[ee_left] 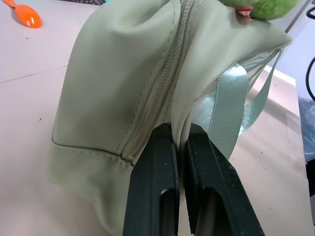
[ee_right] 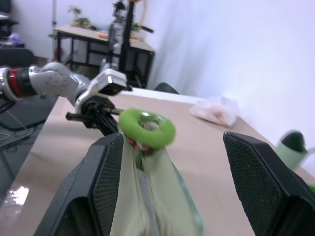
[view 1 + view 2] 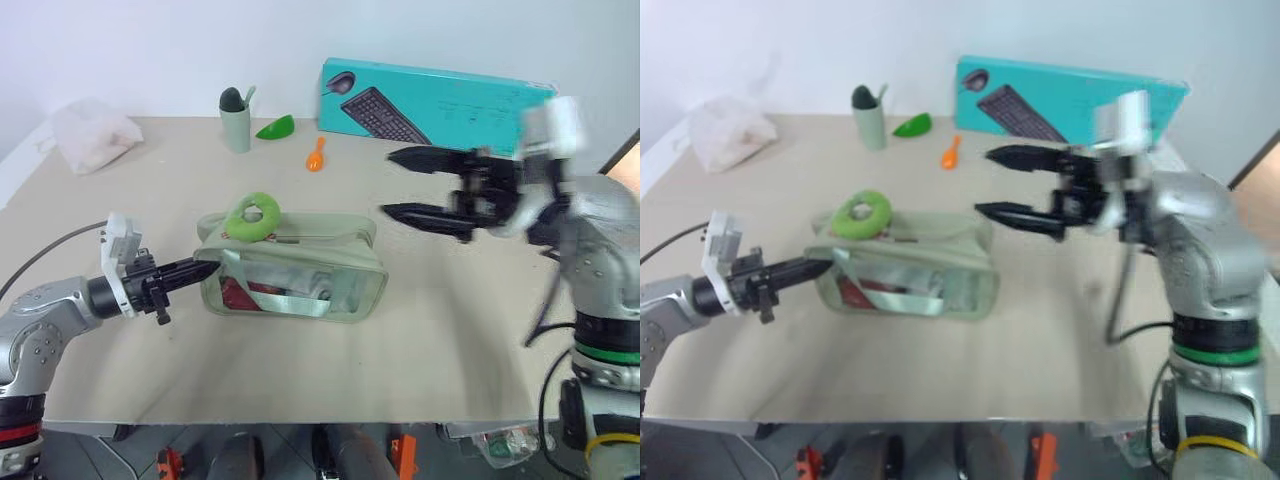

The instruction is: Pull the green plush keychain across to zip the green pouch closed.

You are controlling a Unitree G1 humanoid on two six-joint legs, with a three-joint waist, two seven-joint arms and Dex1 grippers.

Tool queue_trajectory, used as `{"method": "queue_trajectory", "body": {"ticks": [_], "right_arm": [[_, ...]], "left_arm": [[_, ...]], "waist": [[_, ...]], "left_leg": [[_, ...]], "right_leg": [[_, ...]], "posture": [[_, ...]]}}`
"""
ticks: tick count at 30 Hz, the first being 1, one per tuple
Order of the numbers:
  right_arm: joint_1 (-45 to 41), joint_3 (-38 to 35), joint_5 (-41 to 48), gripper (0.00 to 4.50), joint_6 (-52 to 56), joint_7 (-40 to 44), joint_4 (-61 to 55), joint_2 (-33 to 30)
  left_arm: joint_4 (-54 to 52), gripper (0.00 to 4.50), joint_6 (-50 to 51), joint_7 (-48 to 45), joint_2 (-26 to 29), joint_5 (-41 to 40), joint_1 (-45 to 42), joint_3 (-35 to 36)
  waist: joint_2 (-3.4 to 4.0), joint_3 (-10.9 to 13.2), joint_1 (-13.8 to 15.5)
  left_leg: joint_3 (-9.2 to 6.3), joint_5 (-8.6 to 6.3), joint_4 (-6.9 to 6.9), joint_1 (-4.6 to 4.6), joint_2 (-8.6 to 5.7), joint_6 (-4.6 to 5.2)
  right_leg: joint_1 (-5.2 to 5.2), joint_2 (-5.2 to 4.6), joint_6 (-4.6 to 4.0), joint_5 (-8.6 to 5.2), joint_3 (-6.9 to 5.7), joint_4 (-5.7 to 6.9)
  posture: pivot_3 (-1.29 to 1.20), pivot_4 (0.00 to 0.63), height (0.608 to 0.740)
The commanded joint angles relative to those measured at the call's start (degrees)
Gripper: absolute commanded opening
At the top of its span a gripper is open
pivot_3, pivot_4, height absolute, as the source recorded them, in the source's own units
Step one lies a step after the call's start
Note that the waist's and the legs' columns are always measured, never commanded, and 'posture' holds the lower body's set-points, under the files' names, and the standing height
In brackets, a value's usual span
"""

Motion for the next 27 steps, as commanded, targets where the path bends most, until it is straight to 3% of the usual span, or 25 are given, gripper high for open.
{"method": "queue_trajectory", "body": {"ticks": [1, 8, 14, 25, 27], "right_arm": [[-4.0, 9.0, -12.5, 3.33, -10.4, 1.6, 3.7, 1.6], [-12.8, 18.0, -27.6, 3.33, -28.6, -1.0, 17.7, 10.0], [-15.1, 19.0, -29.1, 3.33, -34.0, 0.2, 21.2, 14.5], [-16.3, 19.3, -28.8, 3.33, -34.8, 0.4, 21.7, 19.6], [-16.7, 19.1, -28.6, 2.78, -34.6, 0.1, 22.4, 20.7]], "left_arm": [[-2.5, 0.00, -0.4, -0.3, -0.4, 0.1, 0.5, -0.9], [-4.7, 0.00, 0.0, 1.1, -1.0, -0.5, 2.2, 0.0], [-6.3, 0.00, 0.4, 2.2, -1.2, -1.1, 3.6, 0.8], [-7.3, 0.00, 0.5, 3.4, -0.9, -1.9, 4.8, 1.7], [-7.3, 0.00, 0.6, 3.5, -0.8, -2.0, 4.9, 1.7]], "waist": [[-0.01, 0.0, 0.1], [0.00, 0.0, 0.3], [-0.01, 0.0, 0.5], [0.00, 0.0, 0.7], [0.00, 0.0, 0.7]], "left_leg": [[-0.01, 0.00, 0.00, -0.03, 0.00, 0.00], [0.02, -0.02, 0.01, -0.19, -0.20, 0.00], [-0.04, -0.03, 0.02, -0.20, -0.21, 0.00], [-0.04, -0.03, 0.04, -0.14, -0.17, 0.00], [-0.04, -0.03, 0.04, -0.14, -0.16, 0.00]], "right_leg": [[-0.01, -0.01, 0.00, 0.00, -0.02, 0.00], [-0.07, -0.26, 0.03, -0.05, 0.02, -0.04], [-0.04, -0.31, 0.03, -0.07, -0.02, -0.04], [-0.04, -0.27, 0.01, -0.07, -0.02, 0.04], [-0.04, -0.26, 0.00, -0.07, -0.02, 0.05]], "posture": [[0.00, 0.150, 0.740], [0.00, 0.150, 0.740], [0.00, 0.150, 0.740], [0.00, 0.150, 0.740], [0.00, 0.150, 0.740]]}}
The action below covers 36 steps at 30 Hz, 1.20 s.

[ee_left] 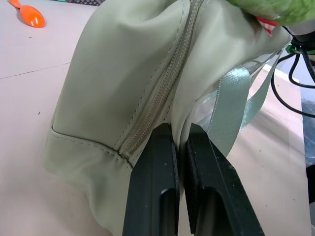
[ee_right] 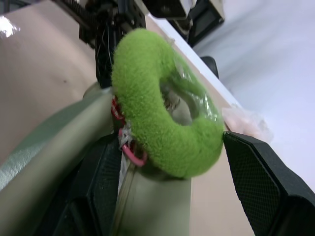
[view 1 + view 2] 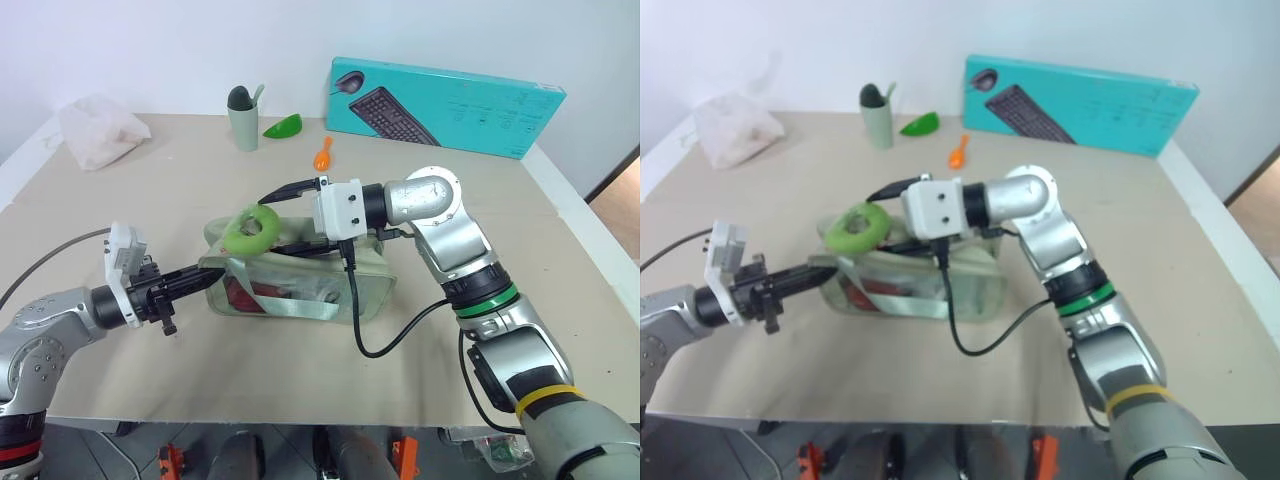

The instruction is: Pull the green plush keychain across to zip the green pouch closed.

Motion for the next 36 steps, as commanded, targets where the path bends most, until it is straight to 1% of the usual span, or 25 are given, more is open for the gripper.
{"method": "queue_trajectory", "body": {"ticks": [1, 8, 9, 20, 23, 24, 25, 26, 28, 29, 30, 31, 36], "right_arm": [[-2.7, -1.1, 0.8, 2.50, -0.8, -0.7, 0.1, 1.4], [-2.9, -1.2, 0.0, 0.09, -1.2, -1.4, 1.5, 2.3], [-2.9, -1.3, 0.1, 0.01, -1.2, -1.4, 1.5, 2.3], [-2.7, -1.9, 0.6, 0.01, -1.1, -1.2, 1.6, 1.6], [-2.6, -3.0, 3.4, 0.01, 2.8, 0.4, -0.2, 0.6], [-2.5, -3.4, 4.5, 0.50, 4.7, 1.0, -1.1, 0.2], [-2.4, -3.6, 5.3, 0.68, 5.7, 1.5, -2.0, -0.3], [-2.3, -3.8, 5.5, 0.98, 6.1, 1.6, -2.5, -0.6], [-2.3, -4.2, 5.0, 1.75, 6.4, 0.7, -2.9, -0.8], [-2.3, -4.2, 4.8, 2.05, 6.5, 0.5, -3.1, -0.9], [-2.3, -4.0, 4.2, 2.50, 6.0, 0.3, -2.9, -1.1], [-2.4, -3.9, 3.8, 2.78, 5.7, 0.3, -2.6, -1.2], [-2.7, -3.2, 2.7, 2.78, 4.2, 0.2, -1.6, -0.8]], "left_arm": [[-1.6, 0.00, 0.5, 0.1, 0.6, -0.5, 0.4, 0.3], [-1.7, 0.00, 0.9, 0.4, 0.7, -1.0, 0.4, 0.5], [-1.7, 0.00, 0.9, 0.4, 0.8, -1.0, 0.4, 0.5], [-1.4, 0.00, 1.0, 0.5, 0.9, -1.2, 0.0, 0.6], [-1.3, 0.00, 1.0, 0.6, 0.9, -1.2, 0.0, 0.6], [-1.3, 0.00, 1.1, 0.6, 0.9, -1.2, -0.1, 0.6], [-1.3, 0.00, 1.1, 0.7, 0.8, -1.2, -0.1, 0.6], [-1.3, 0.00, 1.1, 0.7, 0.8, -1.3, -0.1, 0.6], [-1.3, 0.00, 1.1, 0.7, 0.8, -1.3, -0.1, 0.6], [-1.3, 0.00, 1.1, 0.7, 0.7, -1.4, -0.1, 0.6], [-1.2, 0.00, 1.0, 0.7, 0.7, -1.3, -0.2, 0.5], [-1.1, 0.00, 1.0, 0.7, 0.6, -1.3, -0.3, 0.4], [-0.8, 0.00, 0.8, 0.8, 0.4, -1.1, -0.5, 0.1]], "waist": [[0.00, 0.0, 0.0], [0.00, 0.0, 0.0], [0.00, 0.0, 0.0], [0.00, 0.0, 0.0], [0.00, 0.0, 0.0], [0.00, 0.0, 0.0], [0.00, 0.0, 0.0], [0.00, 0.0, 0.0], [0.00, 0.0, 0.0], [0.00, 0.0, 0.0], [0.00, 0.0, 0.0], [0.00, 0.0, 0.0], [0.00, 0.0, 0.0]], "left_leg": [[0.00, 0.00, 0.00, 0.00, 0.01, 0.00], [0.02, 0.00, 0.00, -0.01, -0.02, 0.00], [0.01, 0.00, 0.00, -0.01, -0.02, 0.00], [0.00, 0.00, -0.01, -0.01, -0.01, 0.00], [0.00, 0.00, -0.01, -0.01, -0.01, 0.00], [0.00, 0.00, -0.01, -0.01, -0.01, 0.00], [0.00, 0.00, -0.01, -0.01, -0.01, 0.00], [0.00, 0.00, -0.01, -0.01, -0.01, 0.00], [0.00, 0.00, -0.01, -0.01, -0.01, 0.00], [0.00, 0.00, -0.02, -0.01, -0.01, 0.00], [0.00, 0.00, -0.02, 0.00, 0.00, 0.00], [0.00, 0.00, -0.02, 0.00, 0.00, 0.00], [-0.01, 0.00, -0.02, -0.01, 0.00, 0.00]], "right_leg": [[0.00, 0.00, 0.00, 0.00, 0.00, 0.00], [0.00, -0.04, -0.02, 0.00, 0.01, 0.00], [0.00, -0.03, -0.02, -0.01, 0.01, 0.00], [0.00, -0.02, -0.03, -0.01, -0.01, 0.00], [0.00, -0.03, -0.03, -0.01, -0.01, 0.00], [0.00, -0.03, -0.03, -0.01, -0.01, 0.00], [0.00, -0.03, -0.03, -0.01, -0.01, 0.00], [0.00, -0.03, -0.03, -0.01, 0.00, 0.00], [0.00, -0.03, -0.03, -0.02, -0.01, 0.00], [0.00, -0.03, -0.03, -0.02, -0.01, 0.00], [-0.01, -0.02, -0.03, -0.02, 0.00, 0.00], [-0.01, -0.01, -0.04, -0.02, -0.01, 0.00], [-0.01, -0.01, -0.04, -0.02, -0.02, 0.00]], "posture": [[0.00, 0.150, 0.740], [0.00, 0.150, 0.740], [0.00, 0.150, 0.740], [0.00, 0.150, 0.740], [0.00, 0.150, 0.740], [0.00, 0.150, 0.740], [0.00, 0.150, 0.740], [0.00, 0.150, 0.740], [0.00, 0.150, 0.740], [0.00, 0.150, 0.740], [0.00, 0.150, 0.740], [0.00, 0.150, 0.740], [0.00, 0.150, 0.740]]}}
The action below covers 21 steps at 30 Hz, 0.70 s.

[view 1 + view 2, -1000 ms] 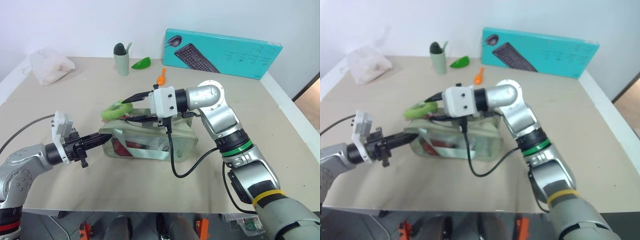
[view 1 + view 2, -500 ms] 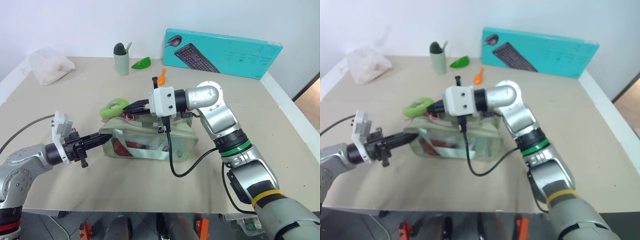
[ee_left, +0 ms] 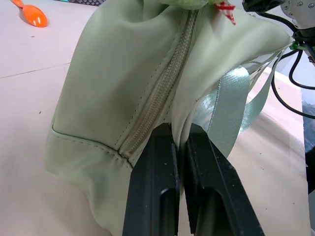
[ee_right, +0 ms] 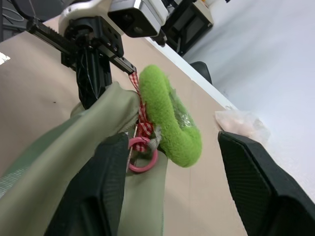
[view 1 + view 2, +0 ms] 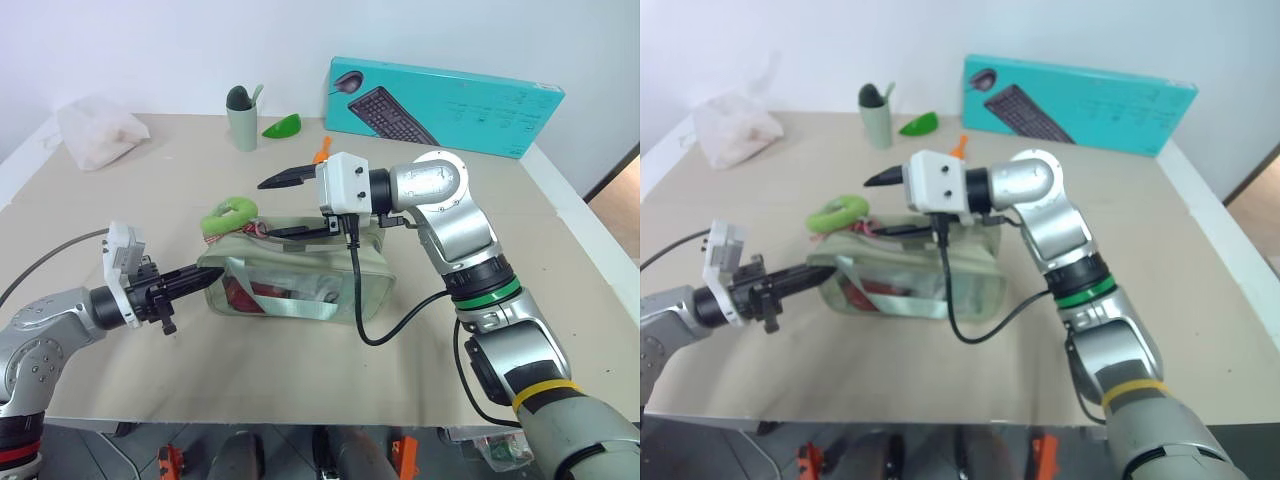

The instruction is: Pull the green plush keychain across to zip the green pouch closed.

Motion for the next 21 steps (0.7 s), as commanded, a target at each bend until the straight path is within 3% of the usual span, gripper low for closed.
{"method": "queue_trajectory", "body": {"ticks": [1, 19, 21], "right_arm": [[-2.0, -0.5, -0.6, 2.78, -1.9, -0.5, -0.7, 0.5], [-6.0, 4.2, -6.9, 2.78, -10.3, -1.2, 7.9, 7.2], [-6.1, 4.1, -7.1, 2.53, -11.0, -1.3, 8.9, 7.5]], "left_arm": [[-0.7, 0.00, 0.2, -0.2, 0.4, -0.3, -0.4, 0.0], [-1.5, 0.00, -0.4, 0.5, -0.9, -0.2, 0.6, 0.1], [-1.7, 0.00, -0.5, 0.7, -1.0, -0.2, 0.8, 0.1]], "waist": [[0.00, 0.0, 0.0], [0.00, 0.0, 0.0], [0.00, 0.0, 0.0]], "left_leg": [[0.00, 0.00, 0.00, 0.00, 0.00, 0.00], [0.01, 0.00, -0.01, 0.00, -0.01, 0.00], [-0.01, 0.00, -0.01, 0.00, 0.00, 0.00]], "right_leg": [[0.00, 0.00, 0.00, 0.00, 0.00, 0.00], [0.00, -0.02, -0.01, 0.00, 0.00, 0.00], [0.00, -0.02, -0.01, 0.00, 0.00, 0.00]], "posture": [[0.00, 0.150, 0.740], [0.00, 0.150, 0.740], [0.00, 0.150, 0.740]]}}
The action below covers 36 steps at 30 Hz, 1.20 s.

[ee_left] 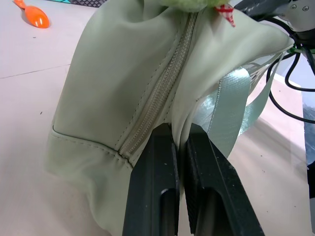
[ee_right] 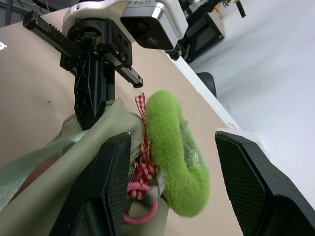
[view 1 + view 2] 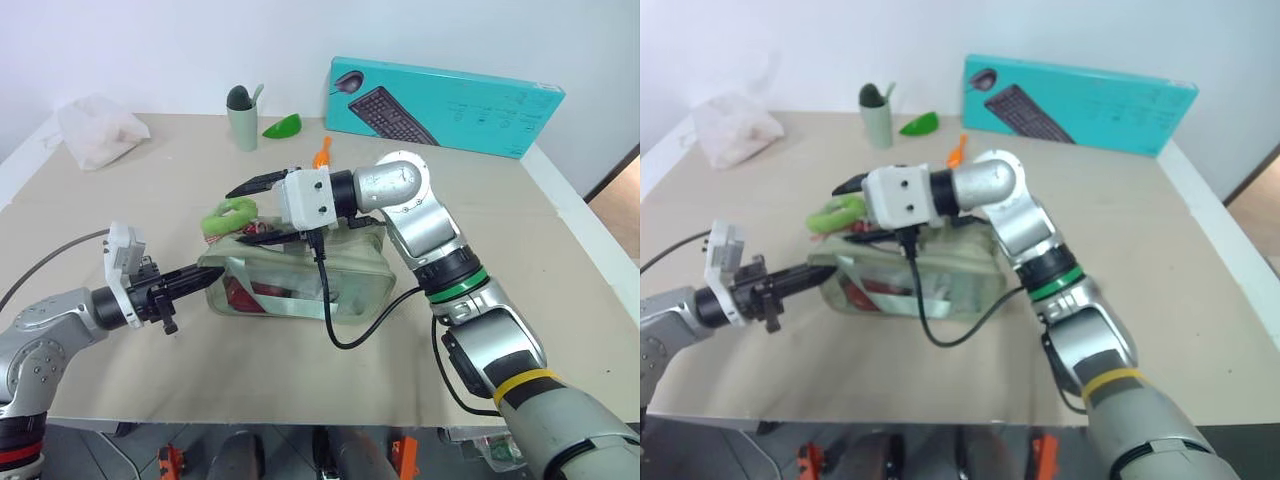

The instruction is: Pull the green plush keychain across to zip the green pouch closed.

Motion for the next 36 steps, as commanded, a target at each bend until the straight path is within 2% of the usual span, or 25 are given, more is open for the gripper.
{"method": "queue_trajectory", "body": {"ticks": [1, 14, 21, 22, 23, 25, 26, 28, 36], "right_arm": [[-1.8, 0.1, -0.6, 2.53, -2.1, -0.4, 1.2, 0.7], [-1.5, -0.4, -0.8, 2.53, -2.9, -0.5, 2.7, 0.6], [-1.2, -0.8, -0.1, 2.53, 0.8, -0.3, 1.8, 0.1], [-1.3, -0.9, 0.0, 2.23, 1.0, -0.3, 1.8, 0.1], [-1.4, -1.0, 0.0, 1.65, 1.2, -0.3, 1.8, 0.1], [-1.5, -1.2, 0.1, 1.22, 1.5, -0.3, 1.9, -0.1], [-1.6, -1.3, 0.2, 0.69, 1.5, -0.2, 2.0, -0.2], [-1.9, -1.6, 0.8, 0.08, 1.8, 0.2, 2.2, -0.4], [-2.2, -1.9, 2.0, 0.03, 2.8, 1.0, 1.9, -1.0]], "left_arm": [[-1.8, 0.00, -0.3, 0.1, -0.2, -0.2, 0.7, 0.1], [-1.8, 0.00, -0.6, 0.3, -0.1, -0.4, 1.3, 0.5], [-1.7, 0.00, -0.6, 0.3, -0.2, -0.4, 1.3, 0.3], [-1.6, 0.00, -0.6, 0.3, -0.1, -0.3, 1.1, 0.3], [-1.5, 0.00, -0.6, 0.3, -0.1, -0.3, 1.0, 0.3], [-1.4, 0.00, -0.6, 0.3, -0.1, -0.3, 0.9, 0.3], [-1.3, 0.00, -0.6, 0.3, -0.1, -0.3, 0.9, 0.3], [-1.2, 0.00, -0.7, 0.3, 0.0, -0.2, 0.9, 0.3], [-1.0, 0.00, -0.8, 0.2, 0.0, 0.0, 0.7, 0.3]], "waist": [[0.00, 0.0, 0.0], [0.00, 0.0, 0.0], [0.00, 0.0, 0.0], [0.00, 0.0, 0.0], [0.00, 0.0, 0.0], [0.00, 0.0, 0.0], [0.00, 0.0, 0.0], [0.00, 0.0, 0.0], [0.00, 0.0, 0.0]], "left_leg": [[0.00, 0.00, 0.00, 0.00, 0.00, 0.00], [0.00, 0.00, 0.00, 0.00, 0.00, 0.00], [0.00, 0.00, 0.00, 0.00, 0.00, 0.00], [0.00, 0.00, 0.00, 0.00, 0.00, 0.00], [0.00, 0.00, 0.00, 0.00, 0.00, 0.00], [0.00, 0.00, 0.00, 0.00, 0.00, 0.00], [0.01, 0.00, -0.01, 0.00, 0.00, 0.00], [0.01, 0.00, -0.01, 0.00, 0.00, 0.00], [0.00, 0.00, -0.01, 0.00, 0.01, 0.00]], "right_leg": [[0.00, 0.00, 0.00, 0.00, 0.00, 0.00], [0.00, -0.01, 0.00, 0.00, 0.00, 0.00], [0.00, -0.01, -0.01, 0.00, 0.00, 0.00], [0.00, -0.01, -0.01, 0.00, 0.00, 0.00], [0.00, -0.01, -0.01, 0.00, 0.00, 0.00], [0.00, -0.01, -0.01, 0.00, 0.00, 0.00], [0.00, 0.00, -0.01, 0.00, 0.00, 0.00], [0.00, 0.00, -0.01, -0.01, 0.00, 0.00], [0.00, 0.00, -0.01, -0.01, 0.00, 0.00]], "posture": [[0.00, 0.150, 0.740], [0.00, 0.150, 0.740], [0.00, 0.150, 0.740], [0.00, 0.150, 0.740], [0.00, 0.150, 0.740], [0.00, 0.150, 0.740], [0.00, 0.150, 0.740], [0.00, 0.150, 0.740], [0.00, 0.150, 0.740]]}}
